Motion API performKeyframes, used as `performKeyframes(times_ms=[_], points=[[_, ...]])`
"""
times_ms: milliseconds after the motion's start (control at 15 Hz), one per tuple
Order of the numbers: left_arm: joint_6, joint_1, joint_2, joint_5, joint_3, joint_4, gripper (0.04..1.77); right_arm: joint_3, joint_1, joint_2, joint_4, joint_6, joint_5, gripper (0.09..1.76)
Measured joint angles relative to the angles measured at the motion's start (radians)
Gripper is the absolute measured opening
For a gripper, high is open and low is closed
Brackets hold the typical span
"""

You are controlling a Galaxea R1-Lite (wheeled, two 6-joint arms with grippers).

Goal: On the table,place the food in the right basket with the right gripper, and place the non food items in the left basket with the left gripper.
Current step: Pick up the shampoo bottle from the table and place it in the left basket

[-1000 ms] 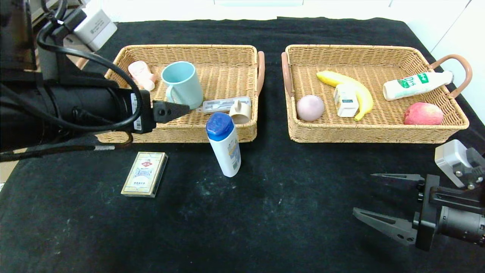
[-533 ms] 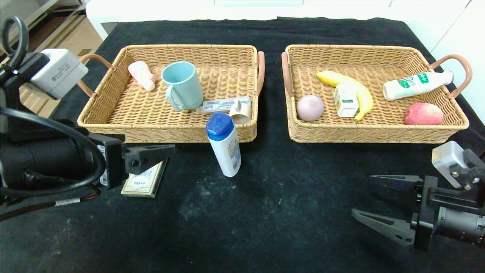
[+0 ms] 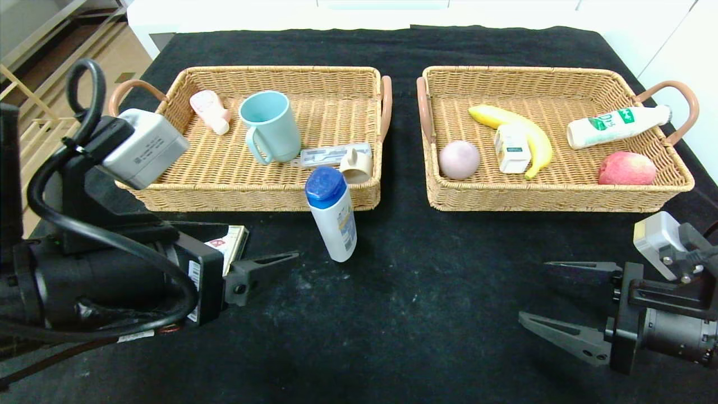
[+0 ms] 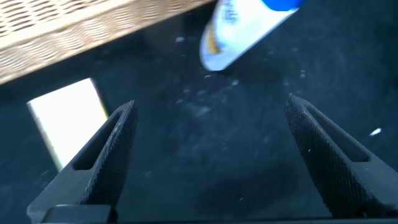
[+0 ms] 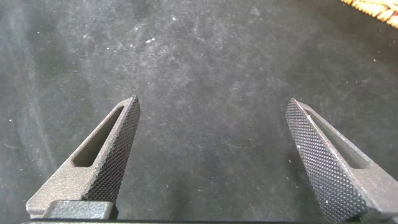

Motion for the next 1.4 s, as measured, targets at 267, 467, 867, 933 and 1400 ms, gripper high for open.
performKeyframes(times_ms=[267,467,867,933,1400], points=[[0.000,-0.076,0.082,0.107,-0.003,-0.076,1.71,0.003,0.009,0.000,-0.002,-0.002,0.001,1.71],[0.000,-0.104,0.141,0.140,-0.011,-0.151,1.71,0.002,0.008,0.000,-0.001,0.000,0.000,1.71],[-0.009,-0.114,0.245,0.202,-0.108,-0.197,1.72,0.001,0.005,0.002,-0.002,-0.002,0.000,1.71],[-0.008,-0.115,0.261,0.210,-0.113,-0.237,1.72,0.000,0.004,0.002,-0.001,-0.002,0.000,1.71],[-0.007,-0.128,0.337,0.261,-0.128,-0.300,1.72,-0.003,-0.001,0.000,-0.003,-0.001,0.000,1.71]])
